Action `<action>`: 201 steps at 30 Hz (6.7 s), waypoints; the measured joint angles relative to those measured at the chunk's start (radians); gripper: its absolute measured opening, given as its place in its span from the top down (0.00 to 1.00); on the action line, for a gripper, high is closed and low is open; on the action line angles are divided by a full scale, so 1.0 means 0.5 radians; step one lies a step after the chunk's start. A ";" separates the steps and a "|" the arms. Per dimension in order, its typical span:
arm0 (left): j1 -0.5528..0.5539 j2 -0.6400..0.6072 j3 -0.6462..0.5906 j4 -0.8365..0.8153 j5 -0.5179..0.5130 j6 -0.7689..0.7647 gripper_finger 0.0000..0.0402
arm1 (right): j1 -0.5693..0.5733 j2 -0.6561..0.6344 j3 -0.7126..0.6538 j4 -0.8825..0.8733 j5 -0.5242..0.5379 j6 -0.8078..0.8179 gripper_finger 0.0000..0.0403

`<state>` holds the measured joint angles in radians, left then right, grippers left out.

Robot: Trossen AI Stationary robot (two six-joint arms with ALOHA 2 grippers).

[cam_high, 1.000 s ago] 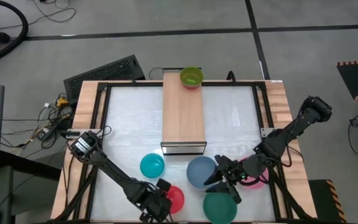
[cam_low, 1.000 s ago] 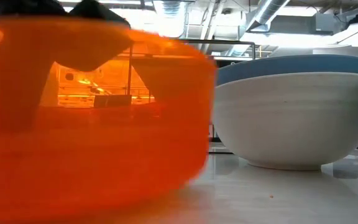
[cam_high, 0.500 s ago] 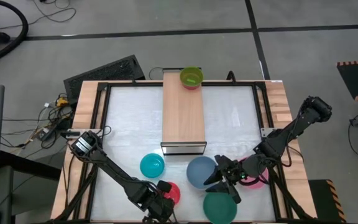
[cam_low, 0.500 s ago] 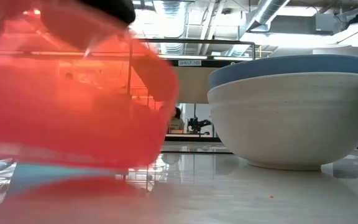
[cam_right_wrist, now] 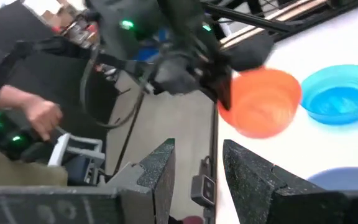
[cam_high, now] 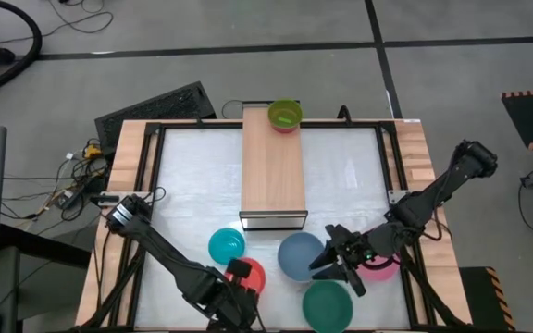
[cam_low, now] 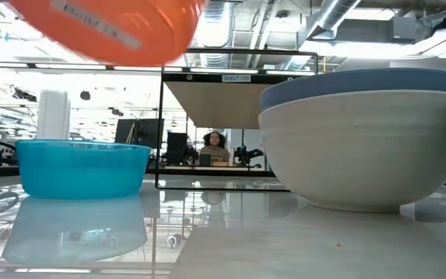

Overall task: Place and stack bowls onto a shelf
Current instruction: Stack the orange bowl on top of the green bowl on the shelf, then stack the blue bowl on top of the orange bowl on the shelf

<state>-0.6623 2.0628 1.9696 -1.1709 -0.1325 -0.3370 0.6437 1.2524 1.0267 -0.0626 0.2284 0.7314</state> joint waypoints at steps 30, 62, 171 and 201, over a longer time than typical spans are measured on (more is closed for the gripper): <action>1.406 -0.529 0.676 -0.121 -0.919 1.628 1.00 | -1.129 -0.374 0.000 -0.562 0.072 -0.261 0.60; 2.393 0.255 0.672 0.507 0.471 2.235 1.00 | -1.844 -0.370 0.000 -0.768 0.042 -0.300 0.60; 2.686 -0.175 -0.087 0.434 0.772 1.124 1.00 | -2.129 -0.370 0.000 -0.779 -0.044 -0.466 0.60; 2.623 -0.440 0.341 -0.568 1.026 1.155 1.00 | -2.173 -0.370 0.001 -0.745 -0.041 -0.539 0.60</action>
<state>0.6491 1.8429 2.1403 -1.4548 0.3805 0.2402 -0.4426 1.0676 1.0271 -0.4351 0.2077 0.4618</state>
